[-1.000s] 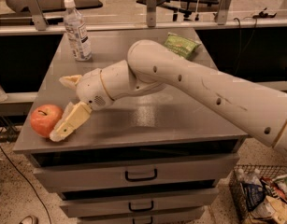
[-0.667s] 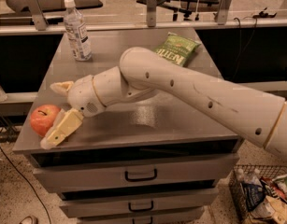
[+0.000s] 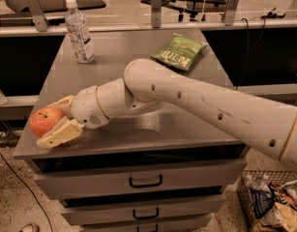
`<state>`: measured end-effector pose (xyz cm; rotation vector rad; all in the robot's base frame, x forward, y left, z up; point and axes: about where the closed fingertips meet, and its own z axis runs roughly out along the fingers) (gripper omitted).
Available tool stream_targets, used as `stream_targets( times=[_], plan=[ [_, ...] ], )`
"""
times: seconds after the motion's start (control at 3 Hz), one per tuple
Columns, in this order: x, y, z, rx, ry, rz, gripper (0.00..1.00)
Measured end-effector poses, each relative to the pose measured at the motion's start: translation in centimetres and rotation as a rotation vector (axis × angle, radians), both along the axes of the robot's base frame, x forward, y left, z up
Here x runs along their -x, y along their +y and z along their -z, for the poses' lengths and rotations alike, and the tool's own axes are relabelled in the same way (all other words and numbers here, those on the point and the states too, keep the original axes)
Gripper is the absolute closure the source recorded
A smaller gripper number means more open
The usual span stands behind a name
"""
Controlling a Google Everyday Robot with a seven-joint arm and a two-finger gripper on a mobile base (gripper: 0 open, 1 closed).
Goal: Move apple near green jalapeno chip bag
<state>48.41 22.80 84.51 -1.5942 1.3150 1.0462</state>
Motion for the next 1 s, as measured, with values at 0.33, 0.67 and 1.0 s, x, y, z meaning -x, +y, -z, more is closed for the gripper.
stream_targets(
  times=[0.33,0.67,1.0],
  plan=[
    [-0.7,-1.2,-0.3,-0.002,-0.014,0.042,0.65],
    [-1.7,-3.5,-1.6,-0.002,-0.042,0.103,0.87],
    [-2.0,-7.1,-3.7,-0.019,-0.080,0.181,1.00]
  ],
)
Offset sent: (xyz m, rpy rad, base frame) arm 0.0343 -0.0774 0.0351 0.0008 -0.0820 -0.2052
